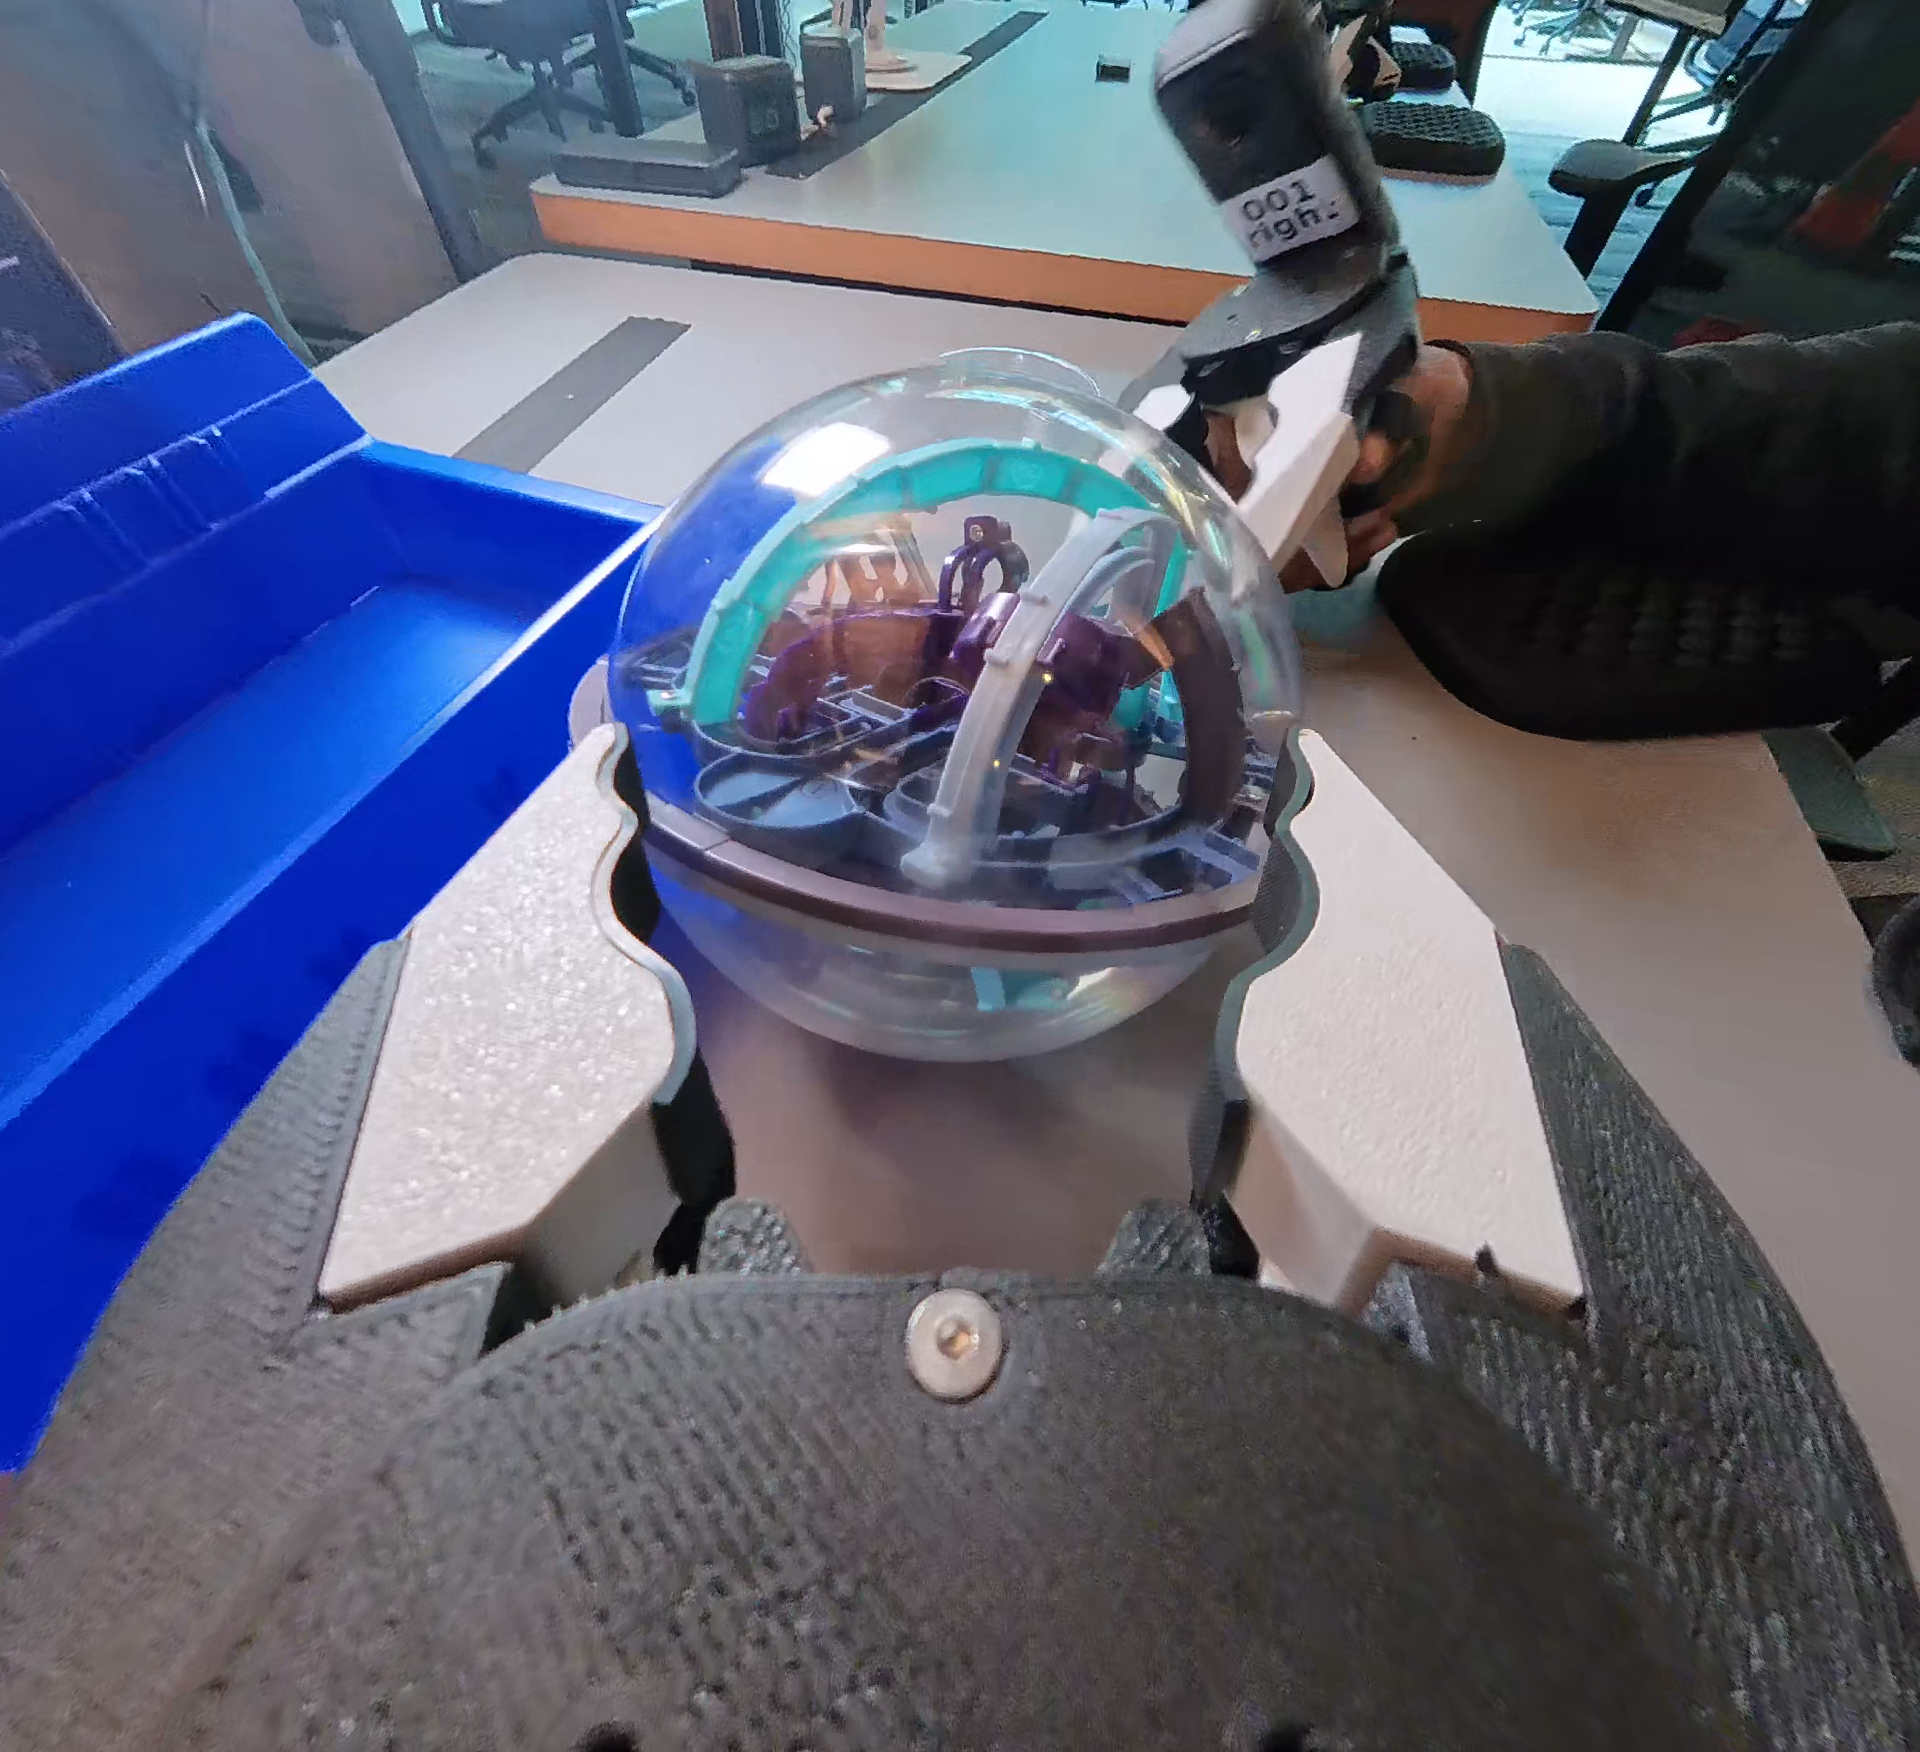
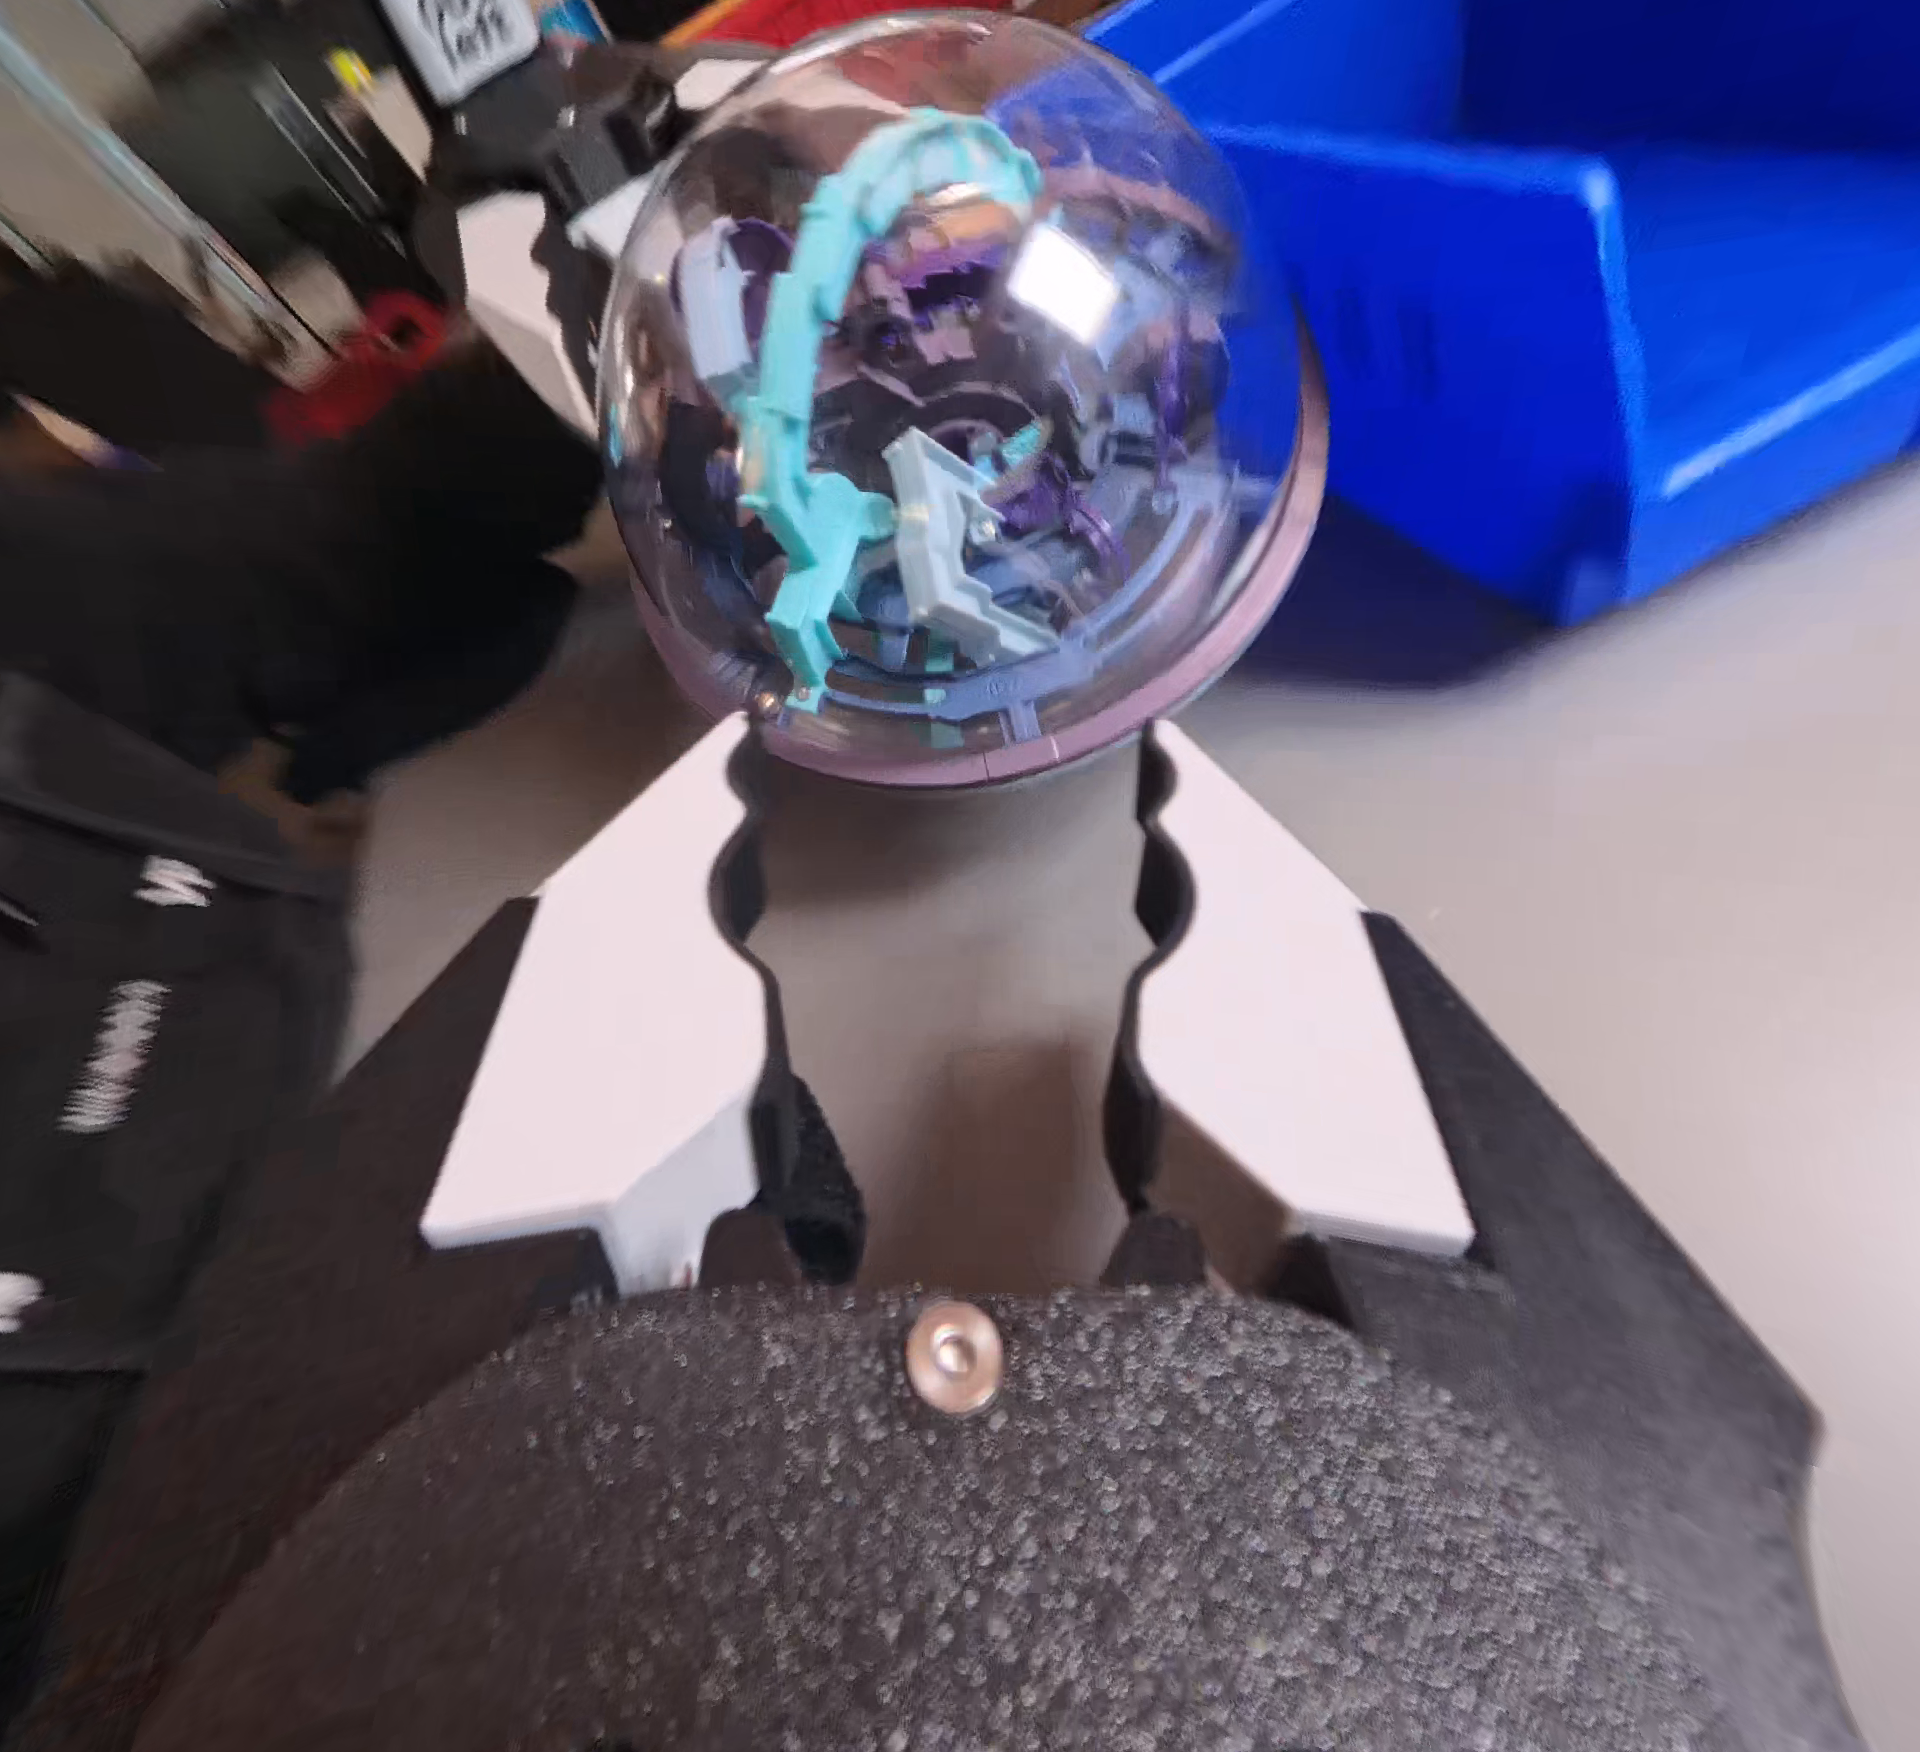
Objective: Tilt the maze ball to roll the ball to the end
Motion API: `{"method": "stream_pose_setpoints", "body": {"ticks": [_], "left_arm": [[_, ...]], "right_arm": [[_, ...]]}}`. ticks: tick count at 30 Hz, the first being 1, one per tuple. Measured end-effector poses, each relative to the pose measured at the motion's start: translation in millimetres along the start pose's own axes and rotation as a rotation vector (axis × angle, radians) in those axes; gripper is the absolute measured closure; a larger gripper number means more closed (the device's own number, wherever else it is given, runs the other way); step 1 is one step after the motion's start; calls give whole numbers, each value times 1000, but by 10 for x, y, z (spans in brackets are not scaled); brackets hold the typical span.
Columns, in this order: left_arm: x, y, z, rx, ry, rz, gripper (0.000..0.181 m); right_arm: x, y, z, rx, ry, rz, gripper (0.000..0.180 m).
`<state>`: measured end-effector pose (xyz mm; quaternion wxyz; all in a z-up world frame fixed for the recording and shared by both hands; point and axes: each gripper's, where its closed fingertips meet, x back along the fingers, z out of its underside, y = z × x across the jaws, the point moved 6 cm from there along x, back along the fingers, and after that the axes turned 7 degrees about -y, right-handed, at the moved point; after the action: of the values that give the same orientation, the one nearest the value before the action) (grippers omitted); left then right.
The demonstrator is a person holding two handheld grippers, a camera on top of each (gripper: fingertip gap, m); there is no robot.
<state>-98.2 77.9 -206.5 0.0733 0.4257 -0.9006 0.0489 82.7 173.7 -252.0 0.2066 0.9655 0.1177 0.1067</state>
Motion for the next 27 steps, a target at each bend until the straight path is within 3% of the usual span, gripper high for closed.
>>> {"method": "stream_pose_setpoints", "body": {"ticks": [2, 5, 10, 12, 20, 27], "left_arm": [[14, 18, -49, 36, -13, 19, 72], [46, 35, -126, 60, -42, 52, 98], [25, 71, -138, 38, -54, 49, 98], [35, 84, -112, 29, -62, 57, 95], [171, 167, 152, 26, -120, 205, 48], [-8, 138, 283, -38, -53, 166, 43]], "right_arm": [[-8, 31, -59, 198, 14, 45, 91], [-83, 28, -70, 386, 68, 81, 85], [-180, -58, -56, 426, 92, 69, 80], [-188, -70, -69, 427, 88, 64, 82], [-242, -79, -47, 412, 90, 43, 85], [-342, -68, 4, 390, 105, 8, 82]]}}
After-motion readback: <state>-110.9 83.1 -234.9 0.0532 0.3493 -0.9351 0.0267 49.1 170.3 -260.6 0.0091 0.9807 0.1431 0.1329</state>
